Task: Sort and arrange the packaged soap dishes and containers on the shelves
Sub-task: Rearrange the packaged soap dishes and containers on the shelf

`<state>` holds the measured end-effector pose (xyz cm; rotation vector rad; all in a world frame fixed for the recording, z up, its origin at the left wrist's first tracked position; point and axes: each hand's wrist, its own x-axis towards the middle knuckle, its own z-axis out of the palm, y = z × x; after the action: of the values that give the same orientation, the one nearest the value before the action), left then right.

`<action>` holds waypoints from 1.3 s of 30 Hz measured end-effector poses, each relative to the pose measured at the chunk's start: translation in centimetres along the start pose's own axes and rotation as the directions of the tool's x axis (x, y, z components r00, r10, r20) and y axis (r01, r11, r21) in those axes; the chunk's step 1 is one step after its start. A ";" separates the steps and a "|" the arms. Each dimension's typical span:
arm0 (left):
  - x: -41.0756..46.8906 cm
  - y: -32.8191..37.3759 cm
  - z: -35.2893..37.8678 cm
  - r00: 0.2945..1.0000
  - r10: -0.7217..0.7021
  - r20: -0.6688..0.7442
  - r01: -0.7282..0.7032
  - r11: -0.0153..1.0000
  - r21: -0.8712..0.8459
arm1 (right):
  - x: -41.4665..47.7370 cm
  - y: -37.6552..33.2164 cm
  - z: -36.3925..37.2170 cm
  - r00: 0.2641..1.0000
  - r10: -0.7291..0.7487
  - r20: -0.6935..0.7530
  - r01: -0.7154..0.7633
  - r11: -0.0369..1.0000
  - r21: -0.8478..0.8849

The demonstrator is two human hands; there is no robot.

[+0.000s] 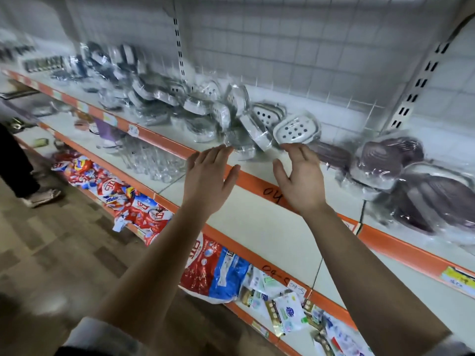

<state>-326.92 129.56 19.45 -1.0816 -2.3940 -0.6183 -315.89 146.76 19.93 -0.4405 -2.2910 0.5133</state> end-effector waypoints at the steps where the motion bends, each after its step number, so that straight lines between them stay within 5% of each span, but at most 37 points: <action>1: 0.9 -0.7 0.5 1.000 0.000 0.005 0.000 1.000 -0.008 | 1.1 0.2 0.7 1.000 0.003 0.011 -0.003 1.000 -0.002; 10: 5.6 -4.9 5.4 0.994 0.004 0.110 0.005 0.997 -0.076 | 7.9 2.0 6.3 0.994 0.065 0.090 -0.057 0.995 -0.086; 16: 9.2 -7.1 7.4 0.996 0.069 0.059 -0.061 0.990 -0.124 | 10.2 3.3 9.6 0.973 0.199 0.119 -0.183 0.974 -0.131; 39: 13.7 -13.8 10.8 0.915 0.401 0.036 -0.359 0.853 -0.379 | 9.1 -0.4 13.1 0.842 0.499 -0.206 -0.493 0.866 0.086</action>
<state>-348.00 135.35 15.44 -1.7407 -2.1030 -0.8977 -331.50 147.52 16.96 -1.0402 -1.9391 0.7099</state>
